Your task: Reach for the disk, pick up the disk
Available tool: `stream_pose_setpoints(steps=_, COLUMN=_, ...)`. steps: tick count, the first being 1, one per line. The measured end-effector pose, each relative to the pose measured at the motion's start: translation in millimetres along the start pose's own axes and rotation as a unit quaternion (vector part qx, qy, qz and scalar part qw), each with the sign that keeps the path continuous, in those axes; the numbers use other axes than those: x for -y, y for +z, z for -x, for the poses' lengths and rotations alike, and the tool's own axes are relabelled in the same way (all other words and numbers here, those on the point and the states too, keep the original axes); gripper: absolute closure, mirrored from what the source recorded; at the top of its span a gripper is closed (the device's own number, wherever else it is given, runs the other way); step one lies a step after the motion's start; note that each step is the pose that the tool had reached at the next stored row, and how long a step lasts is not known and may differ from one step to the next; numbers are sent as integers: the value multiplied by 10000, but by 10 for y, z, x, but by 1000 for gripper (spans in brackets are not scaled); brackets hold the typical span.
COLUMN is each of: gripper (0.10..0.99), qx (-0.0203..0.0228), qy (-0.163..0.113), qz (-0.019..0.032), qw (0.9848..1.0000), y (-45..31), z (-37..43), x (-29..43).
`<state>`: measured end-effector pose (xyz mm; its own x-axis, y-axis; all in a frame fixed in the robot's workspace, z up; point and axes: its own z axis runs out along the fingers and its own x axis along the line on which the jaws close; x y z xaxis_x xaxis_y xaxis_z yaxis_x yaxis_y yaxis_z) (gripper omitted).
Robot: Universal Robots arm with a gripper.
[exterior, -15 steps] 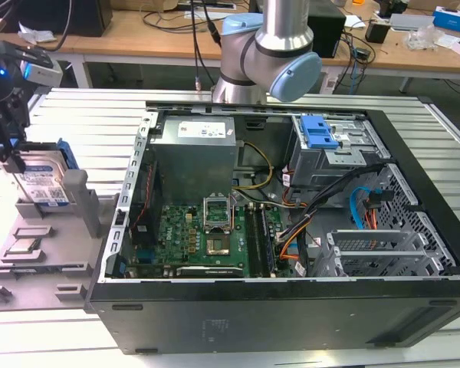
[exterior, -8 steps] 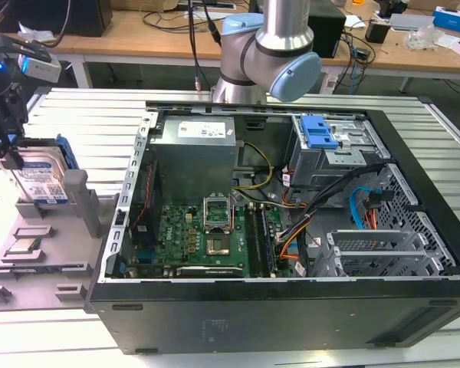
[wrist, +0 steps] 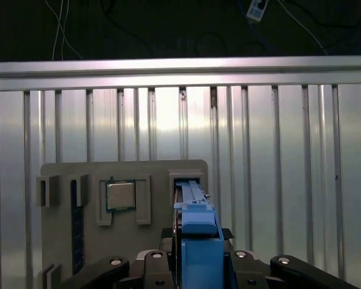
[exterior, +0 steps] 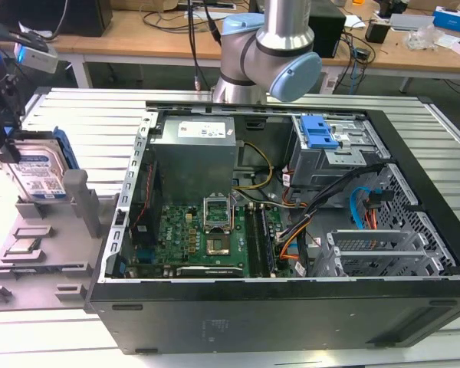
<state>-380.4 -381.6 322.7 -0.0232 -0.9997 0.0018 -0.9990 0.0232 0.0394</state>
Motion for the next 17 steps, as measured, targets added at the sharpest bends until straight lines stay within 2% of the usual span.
stream_pose_setpoints(steps=4, gripper=722, qx=0, qy=0, qz=0, qw=10000, y=-56, z=0, x=0)
stream_pose_setpoints(steps=6, gripper=722, qx=0, qy=0, qz=0, qw=10000, y=-113, z=1, x=1)
stream_pose_setpoints(steps=17, gripper=722, qx=0, qy=0, qz=0, qw=10000, y=-277, z=1, x=4)
